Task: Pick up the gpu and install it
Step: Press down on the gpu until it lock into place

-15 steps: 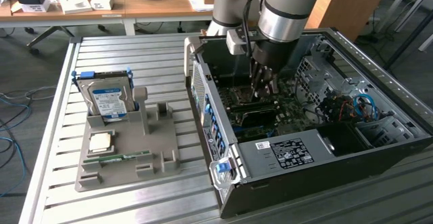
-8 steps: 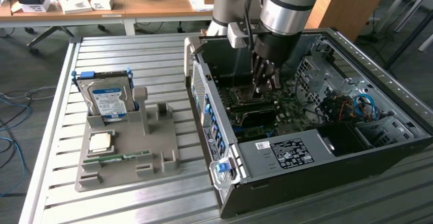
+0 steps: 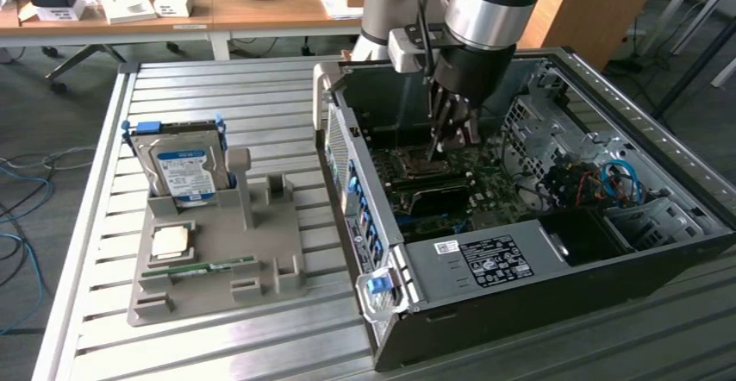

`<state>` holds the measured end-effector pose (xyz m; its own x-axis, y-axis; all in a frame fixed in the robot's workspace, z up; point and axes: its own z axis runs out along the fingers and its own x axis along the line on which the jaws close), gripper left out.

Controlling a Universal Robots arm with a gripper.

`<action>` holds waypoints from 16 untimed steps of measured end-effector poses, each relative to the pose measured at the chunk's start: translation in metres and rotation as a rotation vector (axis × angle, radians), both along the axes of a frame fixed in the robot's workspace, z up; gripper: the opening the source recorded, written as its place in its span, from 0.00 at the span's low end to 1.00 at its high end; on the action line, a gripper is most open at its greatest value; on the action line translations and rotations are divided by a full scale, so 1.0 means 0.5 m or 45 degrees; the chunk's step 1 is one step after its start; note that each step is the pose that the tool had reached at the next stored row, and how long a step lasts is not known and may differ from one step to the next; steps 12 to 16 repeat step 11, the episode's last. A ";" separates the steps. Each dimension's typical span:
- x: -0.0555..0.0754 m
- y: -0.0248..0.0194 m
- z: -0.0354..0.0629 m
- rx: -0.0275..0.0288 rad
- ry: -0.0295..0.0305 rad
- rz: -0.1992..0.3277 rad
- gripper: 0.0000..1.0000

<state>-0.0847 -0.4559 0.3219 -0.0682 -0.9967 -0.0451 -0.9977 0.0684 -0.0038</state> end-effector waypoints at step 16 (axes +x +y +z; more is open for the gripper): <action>0.000 0.0000 0.010 0.0001 0.0000 0.000 0.11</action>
